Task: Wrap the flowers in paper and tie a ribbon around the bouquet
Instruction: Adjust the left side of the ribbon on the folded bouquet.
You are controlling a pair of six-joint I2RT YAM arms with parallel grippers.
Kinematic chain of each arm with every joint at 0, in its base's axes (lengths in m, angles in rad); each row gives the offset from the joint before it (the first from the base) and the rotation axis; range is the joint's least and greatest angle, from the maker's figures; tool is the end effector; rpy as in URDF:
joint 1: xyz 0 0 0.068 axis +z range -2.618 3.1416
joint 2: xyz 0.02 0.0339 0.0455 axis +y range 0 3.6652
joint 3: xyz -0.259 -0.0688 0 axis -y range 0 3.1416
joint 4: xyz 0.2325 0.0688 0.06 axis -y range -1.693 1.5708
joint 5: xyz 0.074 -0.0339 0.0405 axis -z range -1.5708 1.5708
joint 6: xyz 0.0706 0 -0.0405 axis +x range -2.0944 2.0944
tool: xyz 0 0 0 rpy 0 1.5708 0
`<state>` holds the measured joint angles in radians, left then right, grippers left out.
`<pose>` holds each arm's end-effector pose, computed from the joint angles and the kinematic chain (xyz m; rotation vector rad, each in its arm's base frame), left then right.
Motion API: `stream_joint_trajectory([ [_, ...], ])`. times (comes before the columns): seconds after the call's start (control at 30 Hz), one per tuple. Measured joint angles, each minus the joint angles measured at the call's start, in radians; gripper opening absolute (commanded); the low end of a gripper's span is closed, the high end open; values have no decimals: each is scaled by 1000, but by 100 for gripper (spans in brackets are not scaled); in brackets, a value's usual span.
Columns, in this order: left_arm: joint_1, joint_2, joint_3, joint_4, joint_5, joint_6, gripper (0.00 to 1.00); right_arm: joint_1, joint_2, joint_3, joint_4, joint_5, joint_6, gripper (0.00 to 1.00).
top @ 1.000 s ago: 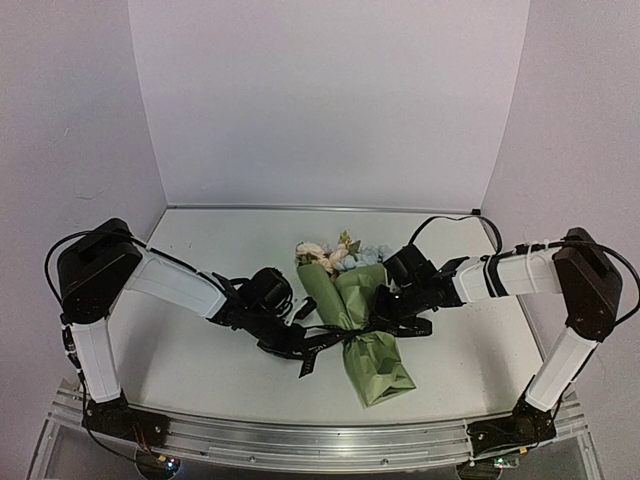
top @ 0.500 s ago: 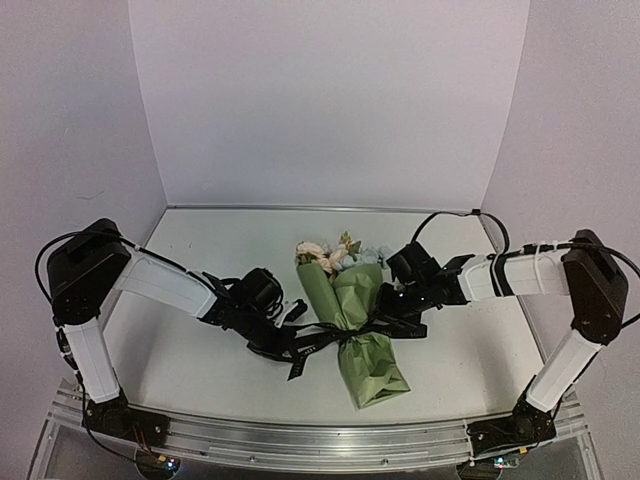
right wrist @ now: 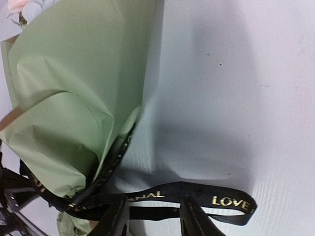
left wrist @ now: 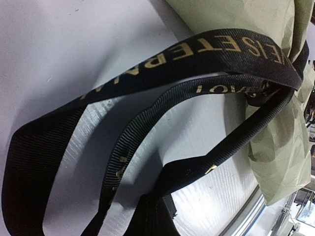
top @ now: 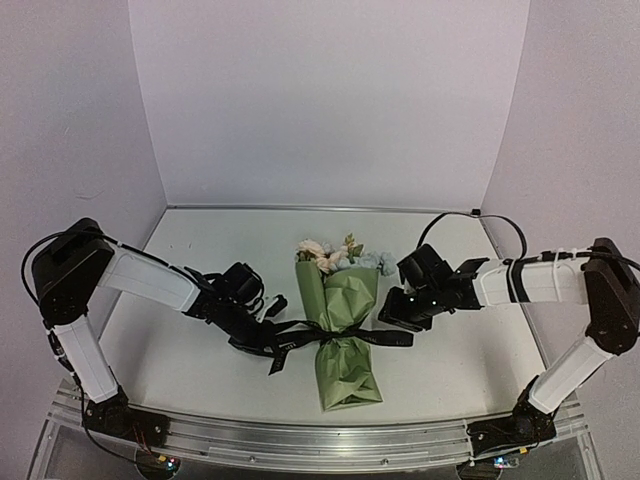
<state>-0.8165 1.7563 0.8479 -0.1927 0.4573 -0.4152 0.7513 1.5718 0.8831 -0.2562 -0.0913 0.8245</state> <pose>0.1966 -0.2547 0.0992 0.7289 2.7818 -0.9423 0.2312 0.2248 0.1541 0.0584 2.6764 0.7002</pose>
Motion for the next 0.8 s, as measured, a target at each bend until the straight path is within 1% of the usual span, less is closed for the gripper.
stream_joint_trajectory([
  [0.13,2,-9,-1,-20,-8,6,0,0,-19,-30,-5,-18,-65,61],
  [0.23,2,-22,-5,-35,-15,8,0,0,-49,-67,-13,-36,-134,64],
  [0.43,12,-54,-7,-56,-26,18,0,0,-64,-74,-56,-38,-224,62],
  [0.63,18,-56,-7,-72,-35,24,0,0,-23,-11,-60,-64,-249,61],
  [0.8,25,-70,-7,-94,-44,25,0,0,-10,-8,-55,-88,-275,61],
])
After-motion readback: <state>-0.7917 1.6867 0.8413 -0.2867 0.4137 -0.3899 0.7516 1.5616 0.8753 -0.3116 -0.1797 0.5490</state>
